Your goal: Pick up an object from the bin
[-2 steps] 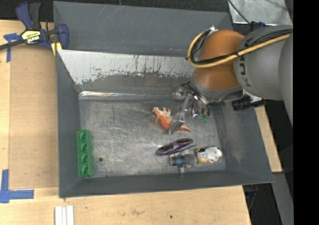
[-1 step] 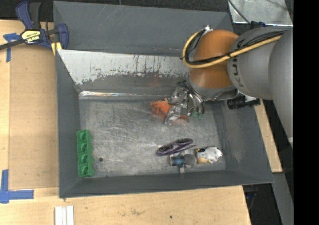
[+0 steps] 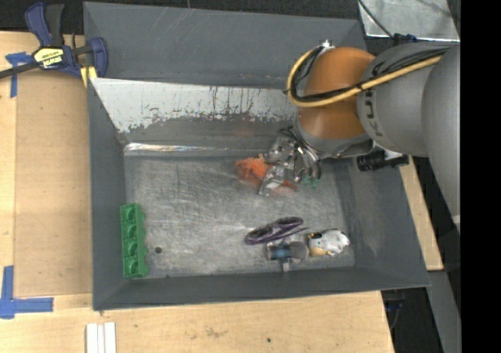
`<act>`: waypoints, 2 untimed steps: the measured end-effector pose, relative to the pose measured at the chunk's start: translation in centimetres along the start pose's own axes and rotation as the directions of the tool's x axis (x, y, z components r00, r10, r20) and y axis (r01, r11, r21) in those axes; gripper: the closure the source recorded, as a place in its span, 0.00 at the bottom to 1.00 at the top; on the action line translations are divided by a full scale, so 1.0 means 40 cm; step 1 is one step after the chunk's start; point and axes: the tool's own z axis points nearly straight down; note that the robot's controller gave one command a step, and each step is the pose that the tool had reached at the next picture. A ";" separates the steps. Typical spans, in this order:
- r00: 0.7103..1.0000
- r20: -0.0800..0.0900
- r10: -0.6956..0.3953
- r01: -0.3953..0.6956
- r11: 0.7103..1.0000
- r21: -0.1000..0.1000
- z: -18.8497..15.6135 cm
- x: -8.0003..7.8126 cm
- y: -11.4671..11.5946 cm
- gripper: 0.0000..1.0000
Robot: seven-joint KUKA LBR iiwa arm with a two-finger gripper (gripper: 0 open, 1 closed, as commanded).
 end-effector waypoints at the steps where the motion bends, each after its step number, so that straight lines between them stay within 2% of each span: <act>1: 1.000 -0.007 0.000 0.000 1.000 0.001 -0.008 0.004 -0.001 1.00; 2: 1.000 -0.019 0.000 0.000 1.000 0.003 -0.047 0.009 -0.002 1.00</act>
Offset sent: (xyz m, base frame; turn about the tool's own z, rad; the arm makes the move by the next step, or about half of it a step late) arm 0.0000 0.0000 0.0552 0.0000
